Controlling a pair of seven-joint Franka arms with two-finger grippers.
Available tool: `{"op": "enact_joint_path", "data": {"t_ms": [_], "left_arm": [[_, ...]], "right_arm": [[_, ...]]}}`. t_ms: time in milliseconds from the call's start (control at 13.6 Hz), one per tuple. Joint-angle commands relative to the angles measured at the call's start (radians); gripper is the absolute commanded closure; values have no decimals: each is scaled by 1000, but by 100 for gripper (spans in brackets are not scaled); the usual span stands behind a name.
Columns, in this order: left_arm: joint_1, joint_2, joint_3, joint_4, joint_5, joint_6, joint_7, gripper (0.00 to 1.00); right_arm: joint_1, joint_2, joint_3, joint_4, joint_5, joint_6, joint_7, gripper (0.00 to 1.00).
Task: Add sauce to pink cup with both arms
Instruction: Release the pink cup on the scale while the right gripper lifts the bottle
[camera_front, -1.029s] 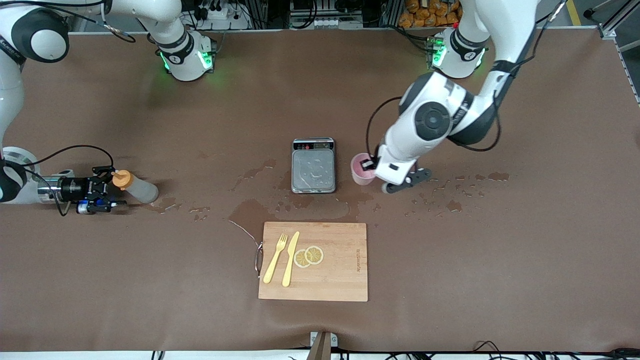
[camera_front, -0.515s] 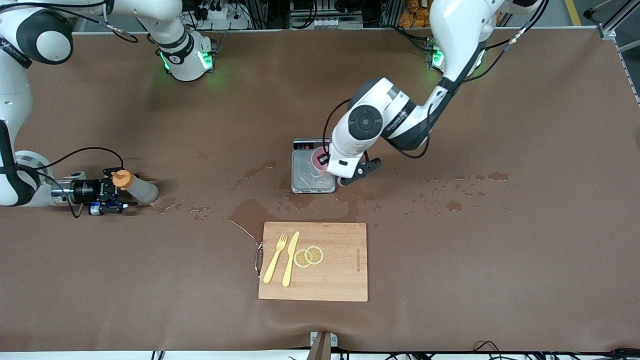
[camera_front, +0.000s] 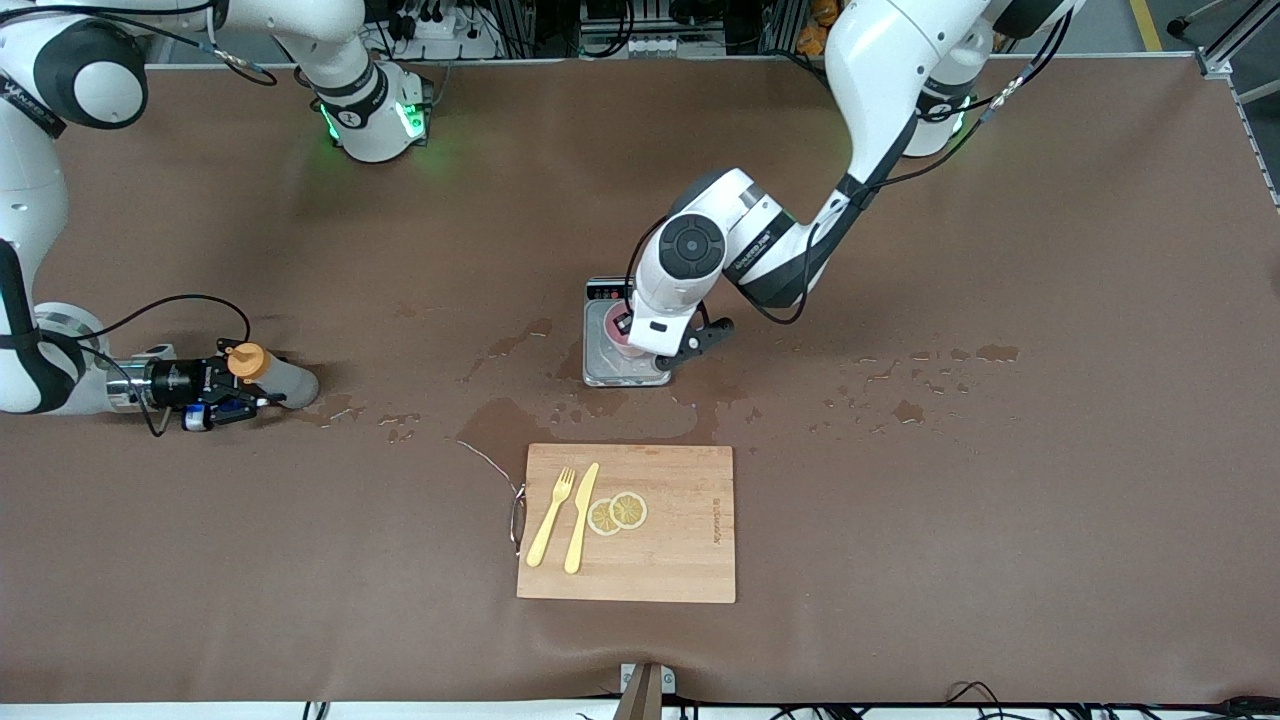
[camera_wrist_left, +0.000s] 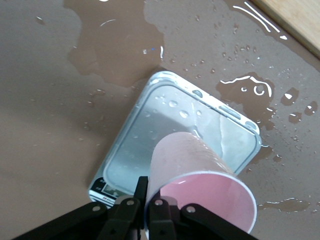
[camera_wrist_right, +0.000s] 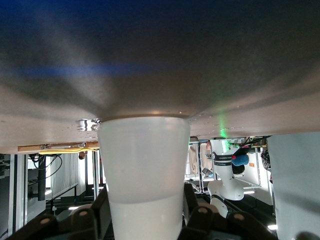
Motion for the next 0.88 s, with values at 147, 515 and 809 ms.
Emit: {"op": "enact_joint_path", "data": {"t_ms": [147,515,809], "left_arm": [[-40,26,14,28,53,20,-76,100],[-46,27,15,30,53,23,-86,18],[-51,29,15,33,74,23,-79,0]], "right_arm": [[18,-30,-7,-20,26,12,7,43],[57,-71,-11,-21,24,63,101,43],[95,-104,-12,-10,12,112,197,43]]}}
